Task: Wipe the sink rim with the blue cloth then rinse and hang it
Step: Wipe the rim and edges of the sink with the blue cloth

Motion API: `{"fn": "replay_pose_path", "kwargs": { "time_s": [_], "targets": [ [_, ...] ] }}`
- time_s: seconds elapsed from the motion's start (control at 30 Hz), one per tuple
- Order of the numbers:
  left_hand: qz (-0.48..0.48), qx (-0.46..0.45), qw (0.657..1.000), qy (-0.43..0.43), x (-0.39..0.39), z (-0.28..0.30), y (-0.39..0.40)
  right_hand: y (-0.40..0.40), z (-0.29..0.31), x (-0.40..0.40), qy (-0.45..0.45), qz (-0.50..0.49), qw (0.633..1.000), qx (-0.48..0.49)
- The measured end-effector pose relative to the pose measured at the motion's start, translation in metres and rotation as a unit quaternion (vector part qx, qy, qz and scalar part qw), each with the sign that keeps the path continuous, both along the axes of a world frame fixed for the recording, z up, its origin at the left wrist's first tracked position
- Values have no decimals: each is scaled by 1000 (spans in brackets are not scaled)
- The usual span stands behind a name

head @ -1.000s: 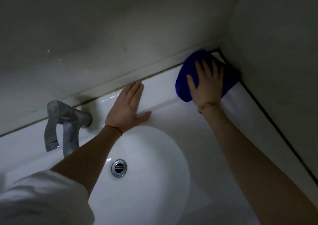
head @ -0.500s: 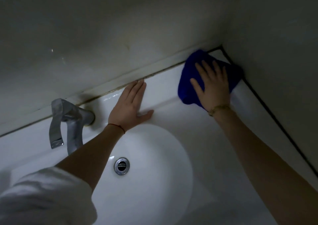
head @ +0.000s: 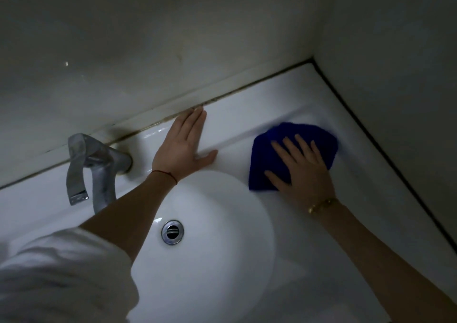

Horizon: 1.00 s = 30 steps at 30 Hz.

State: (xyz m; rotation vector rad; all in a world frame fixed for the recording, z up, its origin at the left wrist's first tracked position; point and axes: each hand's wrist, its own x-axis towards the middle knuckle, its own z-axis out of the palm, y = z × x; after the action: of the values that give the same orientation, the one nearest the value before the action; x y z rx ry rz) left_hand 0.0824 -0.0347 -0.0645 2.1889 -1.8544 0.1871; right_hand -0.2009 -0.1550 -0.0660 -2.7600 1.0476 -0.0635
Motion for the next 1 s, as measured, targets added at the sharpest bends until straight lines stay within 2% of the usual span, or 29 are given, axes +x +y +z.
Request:
{"fn": "replay_pose_path", "kwargs": {
  "time_s": [0.1,0.17,0.27,0.33,0.53,0.6,0.73,0.83,1.0],
  "targets": [
    [1,-2,1000,0,0,0,-1,6,4,26,2,-100,995,10],
    [-3,-7,1000,-2,0,0,-1,30,3,32,1,-74,997,8],
    [0,-1,1000,-5,0,-1,-1,57,-5,11,-5,53,998,15],
    [0,-4,1000,-7,0,-2,-1,49,-8,-4,-11,91,996,15],
    [3,0,1000,-12,1,-3,-1,17,-1,18,13,-35,999,-8],
    [4,0,1000,-12,1,-3,-1,30,1,22,22,-27,999,-2],
    [2,-11,1000,-8,0,-2,-1,60,0,-19,3,53,998,31],
    [2,-4,1000,-7,0,-2,0,54,2,-35,-11,21,999,48],
    [4,2,1000,-8,0,-3,0,46,5,6,43,23,999,2]
  ]
}}
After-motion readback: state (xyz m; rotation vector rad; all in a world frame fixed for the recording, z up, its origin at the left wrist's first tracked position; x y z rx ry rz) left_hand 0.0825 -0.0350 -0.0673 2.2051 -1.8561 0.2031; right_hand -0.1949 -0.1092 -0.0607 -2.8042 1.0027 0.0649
